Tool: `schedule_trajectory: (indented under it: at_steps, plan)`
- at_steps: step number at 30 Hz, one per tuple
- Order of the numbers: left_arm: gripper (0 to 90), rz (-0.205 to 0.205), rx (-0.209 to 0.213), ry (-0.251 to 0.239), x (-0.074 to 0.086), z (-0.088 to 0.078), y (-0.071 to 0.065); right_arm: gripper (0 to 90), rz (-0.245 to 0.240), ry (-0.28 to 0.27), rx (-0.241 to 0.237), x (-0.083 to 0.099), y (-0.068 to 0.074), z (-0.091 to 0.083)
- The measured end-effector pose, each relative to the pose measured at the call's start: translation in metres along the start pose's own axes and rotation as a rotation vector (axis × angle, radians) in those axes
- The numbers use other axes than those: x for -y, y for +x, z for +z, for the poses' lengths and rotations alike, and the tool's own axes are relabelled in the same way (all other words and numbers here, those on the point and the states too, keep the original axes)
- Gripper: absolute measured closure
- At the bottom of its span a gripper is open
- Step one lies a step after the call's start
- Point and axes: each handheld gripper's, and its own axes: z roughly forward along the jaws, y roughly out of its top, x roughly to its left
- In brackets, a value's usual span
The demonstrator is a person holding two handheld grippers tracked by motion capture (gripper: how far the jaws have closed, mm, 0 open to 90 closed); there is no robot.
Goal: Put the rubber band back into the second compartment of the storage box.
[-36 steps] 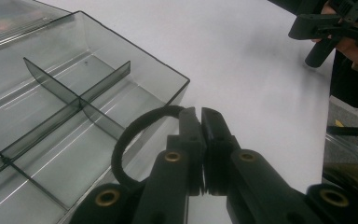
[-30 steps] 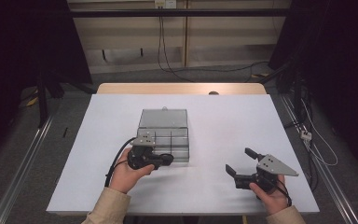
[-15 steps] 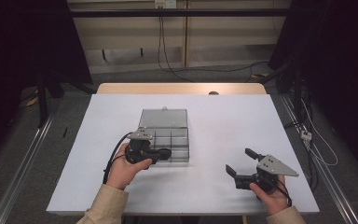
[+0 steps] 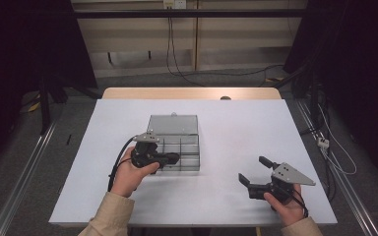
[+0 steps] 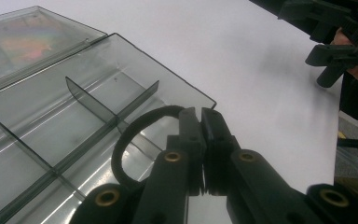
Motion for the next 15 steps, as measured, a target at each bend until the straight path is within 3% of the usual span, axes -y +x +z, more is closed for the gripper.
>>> schedule_trajectory:
  at_steps: [15]
  plan:
    - [88.3, 0.000, -0.020, -0.003, -0.0049, -0.0017, 0.0080, 4.7, -0.002, -0.001, -0.005, 0.0002, 0.0005, -0.0011]
